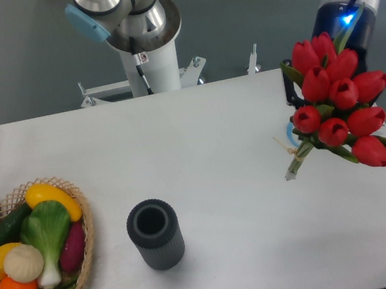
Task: Place the flowers on the table
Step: 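Hold the red tulip bunch in the gripper and start moving it inward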
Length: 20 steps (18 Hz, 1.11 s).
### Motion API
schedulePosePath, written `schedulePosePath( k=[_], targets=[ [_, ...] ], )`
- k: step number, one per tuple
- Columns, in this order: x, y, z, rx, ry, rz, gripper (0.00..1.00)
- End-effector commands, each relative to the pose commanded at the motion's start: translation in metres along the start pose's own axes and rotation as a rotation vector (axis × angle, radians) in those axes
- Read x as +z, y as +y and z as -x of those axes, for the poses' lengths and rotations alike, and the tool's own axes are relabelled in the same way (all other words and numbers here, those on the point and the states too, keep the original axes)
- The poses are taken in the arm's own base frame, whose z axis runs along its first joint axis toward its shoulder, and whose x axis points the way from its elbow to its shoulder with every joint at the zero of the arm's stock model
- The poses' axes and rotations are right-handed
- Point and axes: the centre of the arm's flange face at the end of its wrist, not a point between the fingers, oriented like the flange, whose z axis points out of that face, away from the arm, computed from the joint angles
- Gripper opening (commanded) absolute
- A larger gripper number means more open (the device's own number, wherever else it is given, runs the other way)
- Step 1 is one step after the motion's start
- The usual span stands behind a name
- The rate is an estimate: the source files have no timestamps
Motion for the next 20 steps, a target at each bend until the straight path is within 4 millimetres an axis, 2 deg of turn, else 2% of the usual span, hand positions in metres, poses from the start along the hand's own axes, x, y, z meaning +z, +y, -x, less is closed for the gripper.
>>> schedulePosePath(
  k=[5,8,12,16,17,20],
  targets=[
    [-0.002,-0.003,-0.001,0.005,-0.005,0.002,0.46],
    [-0.005,0.001,0.000,0.013,-0.078,0.100,0.46],
    [0.006,0.003,-0.009,0.027,-0.125,0.207,0.46],
    [0.044,0.003,-0.034,0.083,-0.189,0.408,0.45],
    [0.062,0.006,-0.045,0.107,-0.206,0.481,0.45],
    [0.091,0.019,-0.058,0.202,-0.218,0.636,0.45]
  ],
)
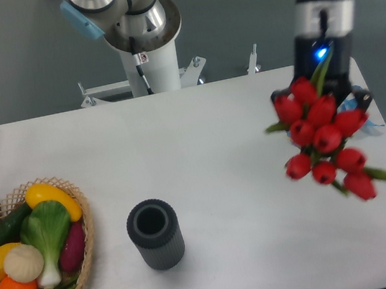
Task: Place the flowers on the table
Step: 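Lower the held tulips onto the table beside the grey vase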
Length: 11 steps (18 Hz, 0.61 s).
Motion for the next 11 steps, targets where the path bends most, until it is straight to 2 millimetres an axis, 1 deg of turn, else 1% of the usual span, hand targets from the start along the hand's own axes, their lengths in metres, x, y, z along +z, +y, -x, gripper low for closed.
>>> schedulePosePath(
  k=[1,2,4,5,6,7,10,11],
  targets=[
    [0.009,-0.002,-0.008,0.032,0.009,0.040,0.45],
    [0.018,0.000,-0.015,0.053,0.023,0.080,0.45],
    [0.036,0.011,-0.022,0.106,0.037,0.142,0.45],
    [0.041,0.011,-0.026,0.146,0.040,0.169,0.45],
    [0.047,0.016,-0.028,0.176,0.039,0.205,0.45],
    [0.061,0.026,-0.031,0.201,0.042,0.263,0.45],
    [0.094,0.038,-0.034,0.263,0.058,0.364,0.46],
    [0.108,0.042,-0.036,0.280,0.064,0.398,0.46]
  ],
)
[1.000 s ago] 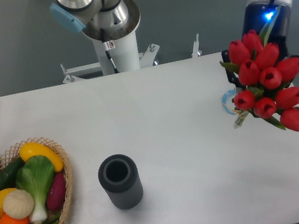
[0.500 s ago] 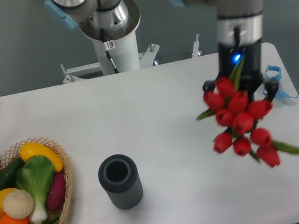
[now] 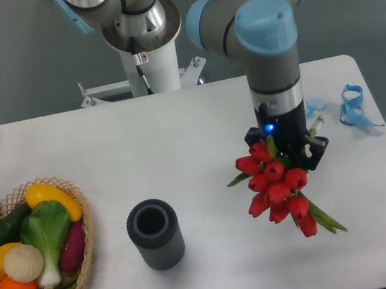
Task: Place the flowers on the table
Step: 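Lower the held tulips onto the table beside the grey vase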
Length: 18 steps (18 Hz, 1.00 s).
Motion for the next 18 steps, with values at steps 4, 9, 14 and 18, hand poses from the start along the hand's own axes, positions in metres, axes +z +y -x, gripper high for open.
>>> schedulePosePath(
  k=[4,9,14,18],
  targets=[
    [0.046,-0.018,0.000,0.029,0.040,0.039,0.46],
    [0.092,-0.028,-0.005,0.045,0.090,0.056,0.46],
    [0.115,-0.035,-0.008,0.053,0.102,0.062,0.46],
    [0.124,-0.037,-0.010,0.056,0.115,0.065,0.46]
  ],
)
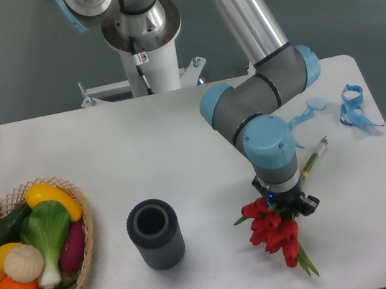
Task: Place the flowers on the table
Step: 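Lower the held tulips onto the table beside the grey vase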
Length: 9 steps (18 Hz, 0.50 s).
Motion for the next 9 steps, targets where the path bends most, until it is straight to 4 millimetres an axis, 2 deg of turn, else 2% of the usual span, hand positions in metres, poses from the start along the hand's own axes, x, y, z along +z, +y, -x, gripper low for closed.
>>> schedulePosePath(
  k=[4,5,8,9],
  targets=[
    [0.0113,-0.0084,-0.0044,0.003,0.008,0.003,0.49],
    [0.0110,-0.0084,-0.0040,0.002,0.001,0.000,0.53],
    [0.0094,-0.0097,-0.0033,0.011,-0.007,-0.004,0.75],
    [0.0090,-0.0086,-0.0030,0.009,-0.008,-0.005,0.78]
  ],
)
